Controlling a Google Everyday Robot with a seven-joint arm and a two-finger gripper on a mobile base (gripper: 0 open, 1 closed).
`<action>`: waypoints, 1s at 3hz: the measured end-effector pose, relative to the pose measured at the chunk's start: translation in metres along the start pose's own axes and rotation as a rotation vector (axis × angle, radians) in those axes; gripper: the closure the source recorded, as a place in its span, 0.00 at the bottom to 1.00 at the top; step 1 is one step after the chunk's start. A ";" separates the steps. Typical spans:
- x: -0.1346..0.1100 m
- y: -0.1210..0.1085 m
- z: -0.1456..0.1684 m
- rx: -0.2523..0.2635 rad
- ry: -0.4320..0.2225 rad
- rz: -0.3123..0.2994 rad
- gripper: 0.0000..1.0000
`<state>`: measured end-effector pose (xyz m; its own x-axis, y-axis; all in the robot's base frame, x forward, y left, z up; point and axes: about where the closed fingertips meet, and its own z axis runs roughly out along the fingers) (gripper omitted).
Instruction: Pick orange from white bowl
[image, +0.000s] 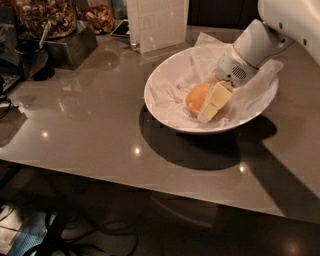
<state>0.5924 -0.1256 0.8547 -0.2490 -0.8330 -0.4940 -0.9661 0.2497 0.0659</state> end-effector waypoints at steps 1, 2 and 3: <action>0.005 -0.001 0.005 -0.011 0.004 0.016 0.29; 0.008 -0.002 0.007 -0.014 0.005 0.024 0.52; 0.008 -0.001 0.004 -0.003 -0.007 0.027 0.75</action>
Offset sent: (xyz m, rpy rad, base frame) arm -0.0008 -0.0111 -0.0157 -0.0007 0.0462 -0.0314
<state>0.5913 -0.1307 0.8477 -0.2741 -0.8224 -0.4984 -0.9593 0.2701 0.0819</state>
